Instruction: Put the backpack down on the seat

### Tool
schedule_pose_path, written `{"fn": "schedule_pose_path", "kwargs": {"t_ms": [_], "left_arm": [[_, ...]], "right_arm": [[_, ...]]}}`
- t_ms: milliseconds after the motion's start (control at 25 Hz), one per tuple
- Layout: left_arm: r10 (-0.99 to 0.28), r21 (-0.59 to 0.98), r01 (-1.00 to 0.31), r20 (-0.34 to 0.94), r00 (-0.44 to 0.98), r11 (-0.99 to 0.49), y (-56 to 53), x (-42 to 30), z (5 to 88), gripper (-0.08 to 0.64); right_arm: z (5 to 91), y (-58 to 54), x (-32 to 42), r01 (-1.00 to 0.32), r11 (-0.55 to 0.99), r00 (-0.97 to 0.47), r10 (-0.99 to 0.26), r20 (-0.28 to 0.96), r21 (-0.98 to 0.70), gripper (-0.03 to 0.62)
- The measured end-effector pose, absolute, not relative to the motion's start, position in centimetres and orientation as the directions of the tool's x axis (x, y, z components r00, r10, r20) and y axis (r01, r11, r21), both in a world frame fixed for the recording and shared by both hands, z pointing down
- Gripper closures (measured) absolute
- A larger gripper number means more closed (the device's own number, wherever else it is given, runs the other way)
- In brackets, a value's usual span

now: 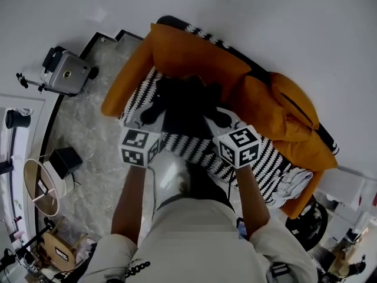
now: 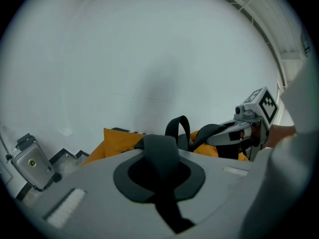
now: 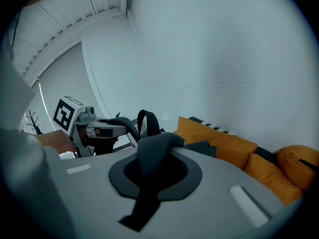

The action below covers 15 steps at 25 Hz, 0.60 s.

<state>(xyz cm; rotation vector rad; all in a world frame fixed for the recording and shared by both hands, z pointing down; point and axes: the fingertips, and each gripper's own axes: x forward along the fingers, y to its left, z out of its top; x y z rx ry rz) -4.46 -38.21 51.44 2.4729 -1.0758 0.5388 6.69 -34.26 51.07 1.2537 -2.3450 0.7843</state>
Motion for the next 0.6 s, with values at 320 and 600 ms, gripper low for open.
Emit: {"fn": "schedule_pose_path", "kwargs": {"t_ms": [320, 600], "left_arm": [[-0.552, 0.213, -0.735, 0.536, 0.638, -0.644, -39.3, -3.2, 54.3, 0.548], [-0.509, 0.227, -0.713, 0.563, 0.652, -0.663, -40.0, -1.8, 56.5, 0.548]], "right_arm": [[53.6, -36.4, 8.3, -0.862, 0.419, -0.502, -0.622, 0.601, -0.287, 0.577], [55.7, -37.5, 9.9, -0.873, 0.392, -0.484, -0.613, 0.625, -0.291, 0.575]]}}
